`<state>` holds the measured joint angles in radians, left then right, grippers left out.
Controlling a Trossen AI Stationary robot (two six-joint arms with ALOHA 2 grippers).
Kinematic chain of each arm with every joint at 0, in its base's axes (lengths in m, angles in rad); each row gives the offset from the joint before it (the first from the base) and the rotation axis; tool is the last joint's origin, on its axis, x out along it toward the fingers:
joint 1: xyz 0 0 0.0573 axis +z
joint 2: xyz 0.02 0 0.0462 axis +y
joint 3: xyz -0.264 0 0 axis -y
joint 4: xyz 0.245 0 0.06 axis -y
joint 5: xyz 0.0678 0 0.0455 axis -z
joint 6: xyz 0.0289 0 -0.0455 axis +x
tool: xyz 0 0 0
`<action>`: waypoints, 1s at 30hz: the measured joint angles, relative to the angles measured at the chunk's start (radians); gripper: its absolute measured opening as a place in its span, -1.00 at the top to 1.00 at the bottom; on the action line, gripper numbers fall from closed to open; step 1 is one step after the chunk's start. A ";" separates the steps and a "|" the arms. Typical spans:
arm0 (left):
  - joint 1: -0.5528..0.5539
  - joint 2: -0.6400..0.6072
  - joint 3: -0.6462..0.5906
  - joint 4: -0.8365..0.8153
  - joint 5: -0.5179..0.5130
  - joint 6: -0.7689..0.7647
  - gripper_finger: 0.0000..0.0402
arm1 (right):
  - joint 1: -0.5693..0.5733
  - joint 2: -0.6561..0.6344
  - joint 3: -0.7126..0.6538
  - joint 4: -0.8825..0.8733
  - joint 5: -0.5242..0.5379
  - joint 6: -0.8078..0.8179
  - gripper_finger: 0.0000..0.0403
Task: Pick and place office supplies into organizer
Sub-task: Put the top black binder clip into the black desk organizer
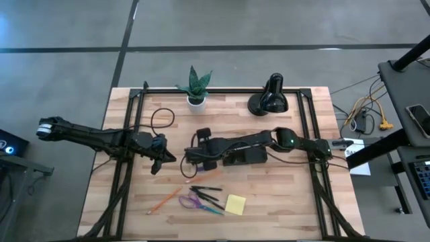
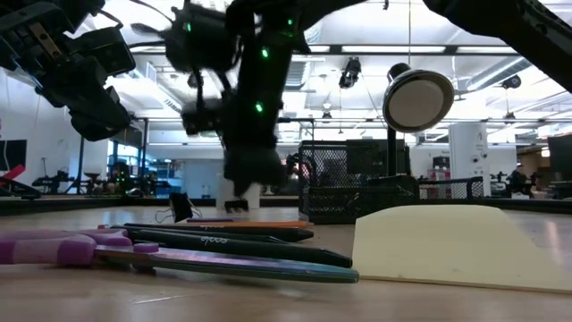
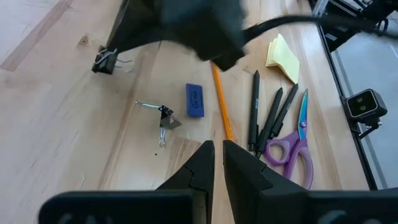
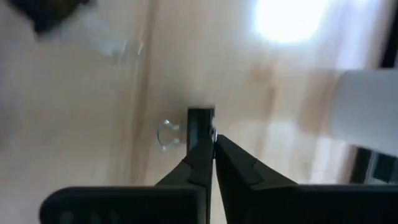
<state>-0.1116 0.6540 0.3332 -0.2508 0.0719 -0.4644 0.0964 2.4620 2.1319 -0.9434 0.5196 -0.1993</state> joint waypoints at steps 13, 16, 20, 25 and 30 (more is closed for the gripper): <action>0.000 0.000 0.000 0.002 0.000 0.002 0.92 | 0.068 -0.155 0.175 -0.460 -0.102 0.414 0.96; 0.000 0.000 0.000 0.003 0.000 0.018 0.92 | 0.122 -0.198 0.150 -0.632 -0.140 0.592 0.96; 0.000 0.000 0.000 0.004 0.000 0.034 0.92 | 0.182 -0.244 0.107 -0.630 -0.164 0.865 0.96; 0.000 0.000 0.000 0.006 0.000 0.027 0.92 | 0.159 -0.260 -0.027 -0.611 -0.151 1.424 0.96; 0.000 0.000 0.000 0.005 0.000 0.026 0.92 | 0.135 -0.266 -0.172 -0.555 -0.237 1.680 0.96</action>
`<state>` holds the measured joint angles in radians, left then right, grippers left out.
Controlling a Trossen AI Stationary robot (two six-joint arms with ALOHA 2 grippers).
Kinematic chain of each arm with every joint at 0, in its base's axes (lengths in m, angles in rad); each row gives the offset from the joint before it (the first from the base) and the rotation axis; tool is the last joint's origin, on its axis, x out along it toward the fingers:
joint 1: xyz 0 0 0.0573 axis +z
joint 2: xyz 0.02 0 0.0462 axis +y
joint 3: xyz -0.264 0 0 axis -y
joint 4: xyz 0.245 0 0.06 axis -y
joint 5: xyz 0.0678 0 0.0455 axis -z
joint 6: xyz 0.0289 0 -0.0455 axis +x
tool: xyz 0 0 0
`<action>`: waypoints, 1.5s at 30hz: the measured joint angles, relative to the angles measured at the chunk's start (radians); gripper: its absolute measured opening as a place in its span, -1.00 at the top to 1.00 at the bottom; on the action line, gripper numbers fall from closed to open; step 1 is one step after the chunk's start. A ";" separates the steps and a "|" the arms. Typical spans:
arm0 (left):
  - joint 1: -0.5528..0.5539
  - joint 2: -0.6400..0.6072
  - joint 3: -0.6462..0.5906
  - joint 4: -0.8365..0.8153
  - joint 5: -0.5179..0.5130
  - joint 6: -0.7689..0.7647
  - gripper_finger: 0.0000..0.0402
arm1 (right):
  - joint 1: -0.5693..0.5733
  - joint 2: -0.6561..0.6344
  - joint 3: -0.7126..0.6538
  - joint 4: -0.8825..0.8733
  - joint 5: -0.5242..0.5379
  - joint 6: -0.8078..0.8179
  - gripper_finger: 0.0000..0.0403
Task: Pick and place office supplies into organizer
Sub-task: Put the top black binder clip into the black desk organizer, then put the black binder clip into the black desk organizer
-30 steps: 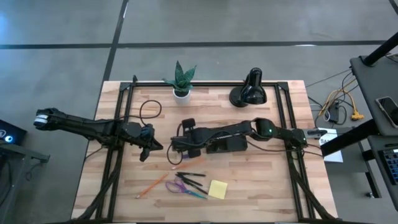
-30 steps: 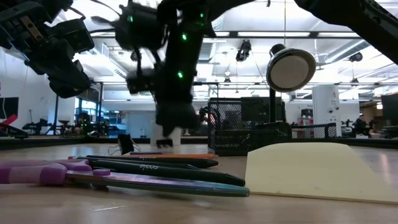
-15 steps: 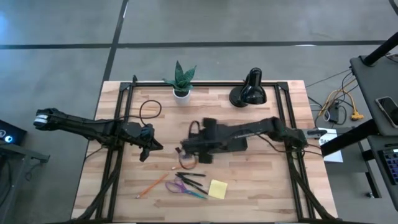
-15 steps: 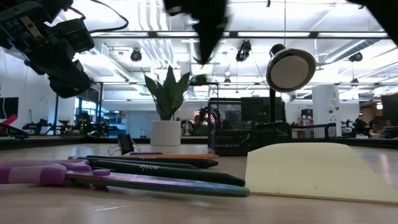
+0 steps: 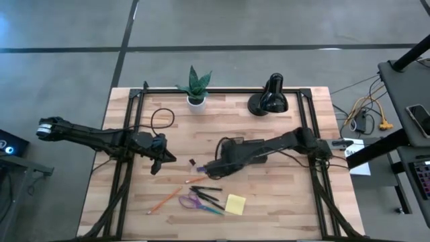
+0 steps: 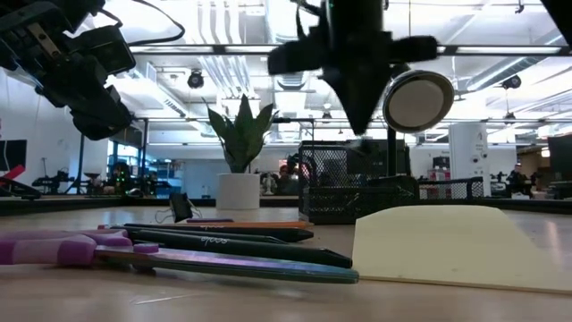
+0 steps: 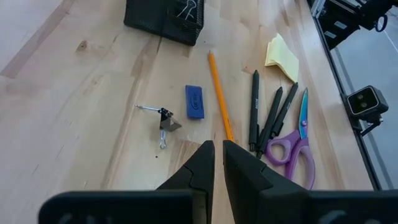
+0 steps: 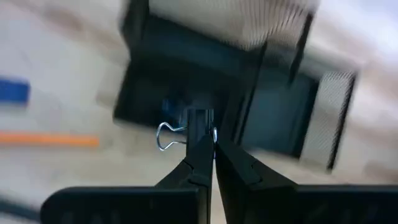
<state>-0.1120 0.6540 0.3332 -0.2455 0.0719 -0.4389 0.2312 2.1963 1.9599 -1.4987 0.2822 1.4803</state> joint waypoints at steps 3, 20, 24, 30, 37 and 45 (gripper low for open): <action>0.000 0.000 0.000 0.000 0.000 0.000 0.92 | -0.007 0.005 -0.069 0.073 -0.043 0.010 0.96; 0.000 0.013 0.000 0.000 0.000 0.000 0.92 | -0.014 0.001 -0.145 0.089 0.034 0.094 0.96; 0.000 0.035 0.000 0.001 0.000 0.000 0.92 | -0.017 0.000 -0.136 0.091 0.066 0.079 0.96; 0.000 0.072 0.000 0.001 0.000 0.000 0.92 | -0.013 0.004 -0.143 0.092 0.046 -0.007 0.89; 0.000 0.070 0.009 0.044 0.005 0.000 0.92 | -0.006 0.009 -0.136 0.123 0.026 -0.002 0.50; 0.000 0.020 0.033 0.057 0.005 0.031 0.92 | 0.084 0.009 -0.004 0.570 0.116 -1.060 0.20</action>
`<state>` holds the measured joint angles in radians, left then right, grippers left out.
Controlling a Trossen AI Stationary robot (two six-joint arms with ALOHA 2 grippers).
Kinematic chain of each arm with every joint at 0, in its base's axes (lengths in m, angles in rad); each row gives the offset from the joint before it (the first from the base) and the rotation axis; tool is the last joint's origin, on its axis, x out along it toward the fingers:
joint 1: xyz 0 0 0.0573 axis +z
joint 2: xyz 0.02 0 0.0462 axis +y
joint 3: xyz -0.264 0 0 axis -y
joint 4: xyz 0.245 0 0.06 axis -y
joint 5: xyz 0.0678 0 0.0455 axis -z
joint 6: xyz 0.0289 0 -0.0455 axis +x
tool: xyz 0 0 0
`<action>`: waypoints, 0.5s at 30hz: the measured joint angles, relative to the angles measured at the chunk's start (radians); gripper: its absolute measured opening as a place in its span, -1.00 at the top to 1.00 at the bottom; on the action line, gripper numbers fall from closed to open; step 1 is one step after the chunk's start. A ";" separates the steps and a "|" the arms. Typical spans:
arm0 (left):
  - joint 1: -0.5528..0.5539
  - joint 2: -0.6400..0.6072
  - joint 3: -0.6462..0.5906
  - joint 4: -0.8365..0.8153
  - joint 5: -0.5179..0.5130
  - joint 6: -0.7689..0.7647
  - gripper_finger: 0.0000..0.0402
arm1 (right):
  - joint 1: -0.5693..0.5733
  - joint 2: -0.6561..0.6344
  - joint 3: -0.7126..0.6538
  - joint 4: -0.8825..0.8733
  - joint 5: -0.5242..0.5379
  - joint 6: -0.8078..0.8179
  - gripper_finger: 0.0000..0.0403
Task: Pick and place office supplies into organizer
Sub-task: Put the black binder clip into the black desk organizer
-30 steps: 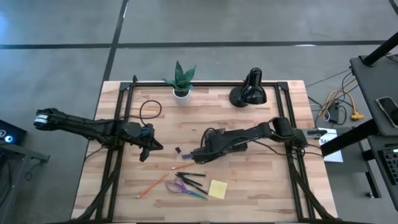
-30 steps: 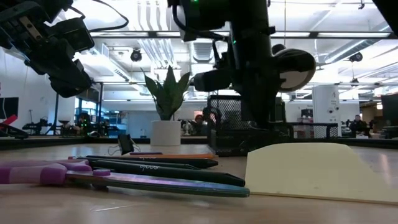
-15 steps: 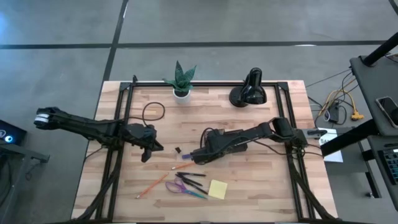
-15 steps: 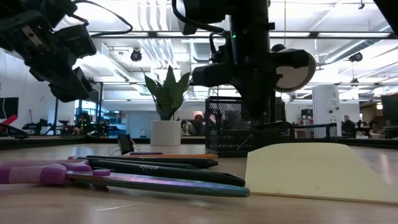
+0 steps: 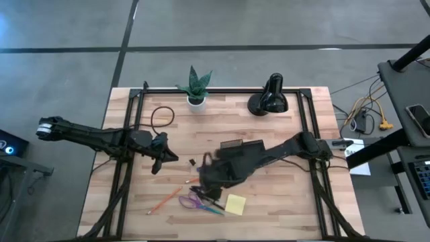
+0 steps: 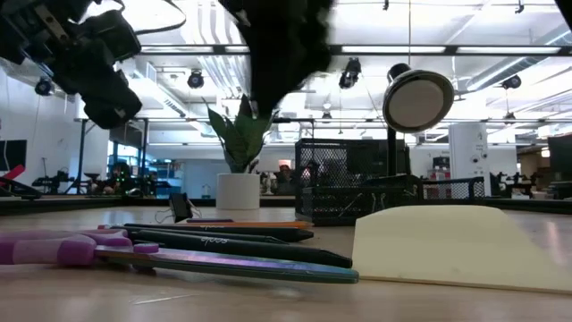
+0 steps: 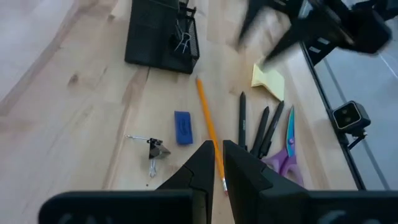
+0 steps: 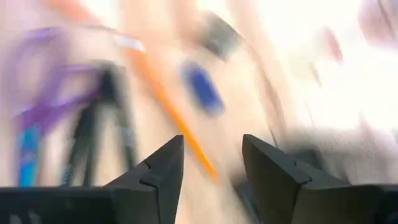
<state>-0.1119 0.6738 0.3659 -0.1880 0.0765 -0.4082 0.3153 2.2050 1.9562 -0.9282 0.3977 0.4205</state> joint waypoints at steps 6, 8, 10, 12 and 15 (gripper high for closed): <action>-0.001 0.005 -0.030 -0.007 0.049 -0.032 0.92 | -0.055 0.087 0.068 0.129 0.084 -0.356 0.16; -0.001 0.018 -0.043 -0.015 0.050 -0.049 0.92 | -0.084 0.108 0.106 0.116 0.083 -0.376 0.15; -0.001 0.036 -0.054 -0.015 0.050 -0.058 0.92 | -0.114 0.130 0.140 0.125 0.045 -0.410 0.15; -0.001 0.047 -0.063 -0.013 0.050 -0.076 0.92 | -0.141 0.151 0.174 0.121 -0.007 -0.459 0.15; -0.001 0.063 -0.083 -0.004 0.050 -0.110 0.92 | -0.176 0.180 0.223 0.113 -0.098 -0.530 0.16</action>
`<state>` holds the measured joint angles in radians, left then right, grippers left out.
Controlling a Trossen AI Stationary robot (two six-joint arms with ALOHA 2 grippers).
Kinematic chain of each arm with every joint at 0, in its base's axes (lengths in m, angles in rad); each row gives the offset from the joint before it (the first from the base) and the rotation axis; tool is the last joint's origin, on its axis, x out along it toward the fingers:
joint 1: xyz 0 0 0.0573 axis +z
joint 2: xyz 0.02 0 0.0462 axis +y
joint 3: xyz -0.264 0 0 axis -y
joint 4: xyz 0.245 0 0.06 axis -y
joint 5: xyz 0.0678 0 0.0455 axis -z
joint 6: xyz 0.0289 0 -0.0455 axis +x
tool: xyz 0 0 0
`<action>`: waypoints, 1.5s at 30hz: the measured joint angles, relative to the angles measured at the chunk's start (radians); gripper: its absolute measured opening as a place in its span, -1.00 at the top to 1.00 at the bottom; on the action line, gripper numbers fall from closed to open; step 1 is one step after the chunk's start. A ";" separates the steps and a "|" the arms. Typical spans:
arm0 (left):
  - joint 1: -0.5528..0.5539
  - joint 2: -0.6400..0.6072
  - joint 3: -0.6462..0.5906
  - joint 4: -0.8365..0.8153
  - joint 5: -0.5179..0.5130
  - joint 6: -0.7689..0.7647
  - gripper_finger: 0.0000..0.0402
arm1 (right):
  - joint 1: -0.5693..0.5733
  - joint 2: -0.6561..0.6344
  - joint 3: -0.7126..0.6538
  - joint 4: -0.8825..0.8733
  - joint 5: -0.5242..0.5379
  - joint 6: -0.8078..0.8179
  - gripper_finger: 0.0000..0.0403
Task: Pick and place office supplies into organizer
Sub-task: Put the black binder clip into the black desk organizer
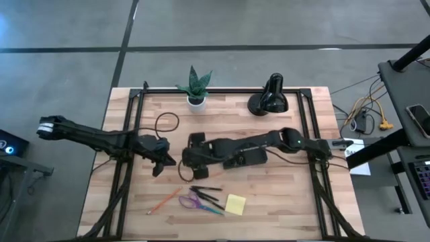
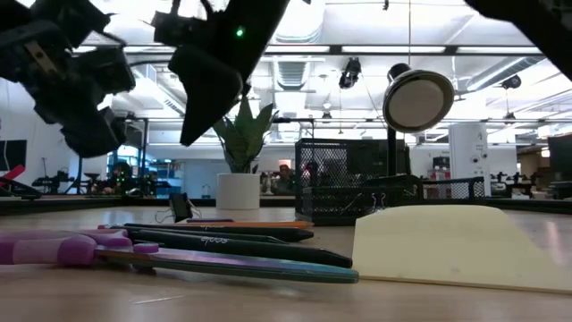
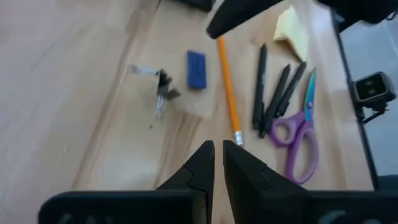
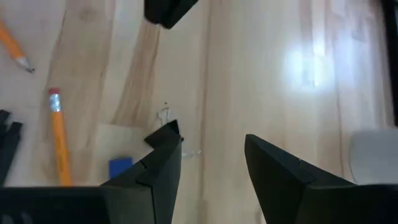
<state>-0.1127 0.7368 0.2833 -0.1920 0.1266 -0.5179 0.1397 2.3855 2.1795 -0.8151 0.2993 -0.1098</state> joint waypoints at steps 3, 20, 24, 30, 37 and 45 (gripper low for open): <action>0.000 0.015 -0.019 0.007 0.000 -0.025 0.92 | -0.022 0.019 0.019 -0.005 -0.104 -0.066 0.16; -0.001 0.013 -0.029 0.005 -0.005 -0.080 0.92 | -0.080 0.087 0.018 0.001 -0.196 -0.290 0.15; -0.001 0.022 -0.029 0.005 -0.006 -0.080 0.92 | -0.098 0.088 0.014 -0.003 -0.256 -0.288 0.15; -0.001 0.028 -0.029 0.005 -0.012 -0.081 0.92 | -0.103 0.088 -0.014 0.041 -0.295 -0.286 0.15; -0.001 0.028 -0.029 0.005 -0.030 -0.080 0.92 | -0.104 0.088 -0.062 0.061 -0.328 -0.286 0.15; -0.001 0.026 -0.029 0.004 -0.030 -0.079 0.92 | -0.103 0.087 -0.088 0.124 -0.339 -0.283 0.15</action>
<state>-0.1135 0.7631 0.2546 -0.1879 0.0963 -0.5972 0.0364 2.4722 2.0915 -0.6915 -0.0399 -0.3923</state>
